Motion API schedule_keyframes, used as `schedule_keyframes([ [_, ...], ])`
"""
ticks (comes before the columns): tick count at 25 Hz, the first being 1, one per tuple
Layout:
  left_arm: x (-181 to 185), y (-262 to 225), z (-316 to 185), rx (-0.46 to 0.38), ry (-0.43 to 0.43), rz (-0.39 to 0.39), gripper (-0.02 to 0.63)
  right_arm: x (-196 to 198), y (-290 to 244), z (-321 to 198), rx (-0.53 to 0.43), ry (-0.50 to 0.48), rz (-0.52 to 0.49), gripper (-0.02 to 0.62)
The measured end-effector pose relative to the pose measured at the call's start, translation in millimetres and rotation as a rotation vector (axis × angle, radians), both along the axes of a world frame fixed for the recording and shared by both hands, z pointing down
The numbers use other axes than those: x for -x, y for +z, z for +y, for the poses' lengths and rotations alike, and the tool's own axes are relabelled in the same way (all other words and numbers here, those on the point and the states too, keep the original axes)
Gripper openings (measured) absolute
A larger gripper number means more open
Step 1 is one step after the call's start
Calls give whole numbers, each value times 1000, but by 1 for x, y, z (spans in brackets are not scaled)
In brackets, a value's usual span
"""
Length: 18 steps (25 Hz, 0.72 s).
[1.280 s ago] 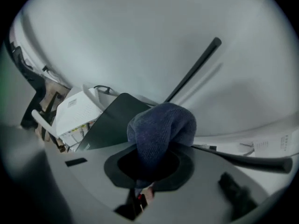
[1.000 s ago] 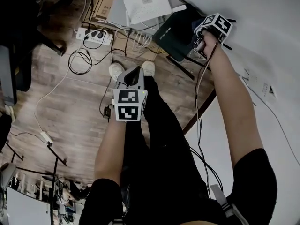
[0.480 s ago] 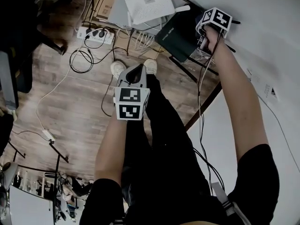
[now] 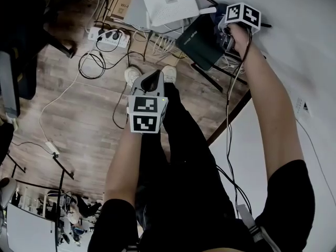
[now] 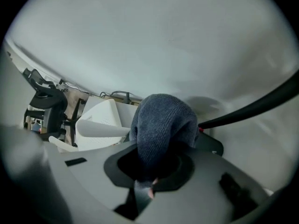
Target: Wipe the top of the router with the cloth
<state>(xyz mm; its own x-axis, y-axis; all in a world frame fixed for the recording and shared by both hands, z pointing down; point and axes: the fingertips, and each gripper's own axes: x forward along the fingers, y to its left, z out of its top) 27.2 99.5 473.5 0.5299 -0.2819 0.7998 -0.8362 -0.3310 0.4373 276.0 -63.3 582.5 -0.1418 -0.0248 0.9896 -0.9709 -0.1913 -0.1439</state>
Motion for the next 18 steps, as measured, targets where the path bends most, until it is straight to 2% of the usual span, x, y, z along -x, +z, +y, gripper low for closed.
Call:
schedule_keyframes([
  [10, -3, 0, 14, 0, -31, 0, 12, 39, -6, 21, 12, -106, -64, 46],
  [14, -3, -1, 18, -6, -46, 3, 12, 55, -7, 39, 45, -78, -149, 44],
  [18, -3, -2, 20, -9, -47, -3, 12, 71, -8, 55, 61, -136, -200, 44],
])
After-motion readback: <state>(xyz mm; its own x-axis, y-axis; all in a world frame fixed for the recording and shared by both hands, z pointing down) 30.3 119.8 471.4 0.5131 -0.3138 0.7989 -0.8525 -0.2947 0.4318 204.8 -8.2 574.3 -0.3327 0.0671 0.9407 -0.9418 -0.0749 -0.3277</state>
